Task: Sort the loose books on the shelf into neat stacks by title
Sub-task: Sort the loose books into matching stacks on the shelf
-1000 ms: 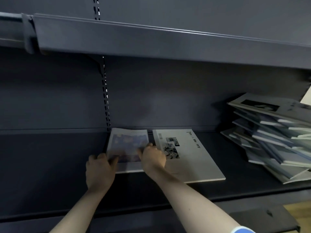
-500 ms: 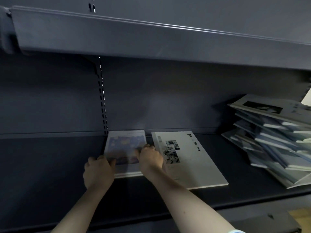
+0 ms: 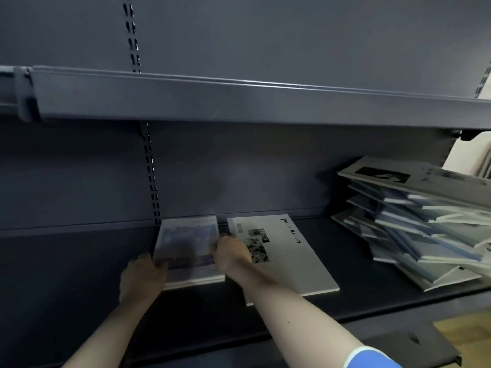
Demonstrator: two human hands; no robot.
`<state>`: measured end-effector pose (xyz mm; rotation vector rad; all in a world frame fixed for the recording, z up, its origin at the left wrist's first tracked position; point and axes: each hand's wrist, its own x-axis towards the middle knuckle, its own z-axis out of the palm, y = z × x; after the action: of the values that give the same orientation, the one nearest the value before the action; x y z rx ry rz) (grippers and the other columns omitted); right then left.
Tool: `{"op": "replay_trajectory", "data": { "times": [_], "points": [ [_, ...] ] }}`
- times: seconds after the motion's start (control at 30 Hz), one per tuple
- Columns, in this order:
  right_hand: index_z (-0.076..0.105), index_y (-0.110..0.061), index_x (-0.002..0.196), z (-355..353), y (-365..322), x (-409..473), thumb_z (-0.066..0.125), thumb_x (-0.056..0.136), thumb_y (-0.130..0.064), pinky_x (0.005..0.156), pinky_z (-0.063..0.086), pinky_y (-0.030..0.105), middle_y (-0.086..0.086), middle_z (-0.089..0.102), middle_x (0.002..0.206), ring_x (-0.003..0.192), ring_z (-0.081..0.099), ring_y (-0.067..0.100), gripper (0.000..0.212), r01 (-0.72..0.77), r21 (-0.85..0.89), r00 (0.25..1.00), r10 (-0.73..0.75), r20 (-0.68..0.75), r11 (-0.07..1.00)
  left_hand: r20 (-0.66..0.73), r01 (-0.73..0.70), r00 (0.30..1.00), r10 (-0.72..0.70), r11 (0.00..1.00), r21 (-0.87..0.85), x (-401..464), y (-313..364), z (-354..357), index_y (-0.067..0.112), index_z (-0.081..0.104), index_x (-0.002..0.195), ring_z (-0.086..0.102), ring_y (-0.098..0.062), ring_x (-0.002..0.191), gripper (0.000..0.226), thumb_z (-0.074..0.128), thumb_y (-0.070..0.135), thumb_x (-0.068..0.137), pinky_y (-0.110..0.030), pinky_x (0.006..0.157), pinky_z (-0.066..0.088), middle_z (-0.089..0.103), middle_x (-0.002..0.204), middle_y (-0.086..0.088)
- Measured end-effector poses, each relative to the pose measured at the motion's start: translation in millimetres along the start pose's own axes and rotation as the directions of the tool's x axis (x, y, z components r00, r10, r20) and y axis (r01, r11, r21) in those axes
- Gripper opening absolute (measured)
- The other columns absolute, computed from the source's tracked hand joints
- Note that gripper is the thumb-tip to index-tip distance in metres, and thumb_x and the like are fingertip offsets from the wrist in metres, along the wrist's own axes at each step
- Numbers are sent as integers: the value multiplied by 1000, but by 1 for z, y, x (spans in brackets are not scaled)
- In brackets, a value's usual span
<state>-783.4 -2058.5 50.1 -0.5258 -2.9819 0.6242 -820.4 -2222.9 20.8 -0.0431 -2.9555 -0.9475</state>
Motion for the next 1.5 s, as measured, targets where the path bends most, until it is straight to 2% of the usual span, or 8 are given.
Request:
{"op": "replay_trajectory", "data": {
  "times": [0.27,0.5,0.6,0.73,0.87,1.1,1.33,1.5],
  "points": [
    [48,-1,132,-39,11,-13,35,102,-30,98,41,39,19,47,134,122,46,34,44,97,-206,992,-112,-62,974,-50,-86,995,86,996,3,-10,22,-17,-3,53,105,50,-39,107,35,51,29,90,-40,86,40,57,113,-23],
    [44,-5,138,-88,50,-19,38,100,-23,111,27,38,14,41,142,133,33,30,43,53,-363,978,-123,-171,930,-81,-160,984,156,986,-43,-27,65,-29,7,41,137,40,-37,128,55,49,38,93,-44,102,39,44,140,-17],
    [42,-5,140,-119,71,-20,39,100,-25,113,23,38,14,35,147,137,28,30,45,24,-397,970,-118,-215,917,-90,-188,978,186,982,-16,-39,98,-30,6,32,144,35,-36,134,61,47,40,95,-44,106,37,36,148,-16],
    [32,-4,146,-167,105,-26,36,102,-32,118,14,38,15,27,153,143,19,30,52,9,-428,959,-128,-251,904,-110,-243,965,237,969,-39,-56,153,-24,4,33,143,38,-34,131,60,45,39,96,-40,102,39,37,147,-17],
    [35,-6,146,-214,149,-31,32,102,-39,118,15,39,16,27,153,144,19,31,56,-30,-459,950,-117,-289,888,-124,-302,949,291,949,-84,-75,214,-6,0,41,136,41,-35,129,56,46,38,96,-40,102,39,42,141,-20],
    [42,-9,141,-268,242,-33,33,101,-36,114,22,38,12,38,147,139,29,30,49,-112,-417,940,-40,-338,902,-65,-322,946,319,944,-64,-122,307,40,3,35,142,37,-33,133,58,38,42,98,-38,105,34,35,147,-16],
    [50,-10,135,-304,319,-42,26,100,-43,108,30,40,15,47,139,129,42,31,53,-132,-306,939,20,-343,943,-16,-344,939,344,937,-66,-147,372,84,8,31,145,33,-32,136,60,28,47,99,-40,109,31,32,150,-12],
    [47,-13,138,-315,352,-41,25,98,-54,106,33,42,13,44,143,130,42,32,62,-169,-248,949,90,-304,954,32,-302,952,303,952,-45,-164,401,106,4,32,143,31,-32,136,61,25,46,100,-38,107,30,33,148,-16]
  ]
}}
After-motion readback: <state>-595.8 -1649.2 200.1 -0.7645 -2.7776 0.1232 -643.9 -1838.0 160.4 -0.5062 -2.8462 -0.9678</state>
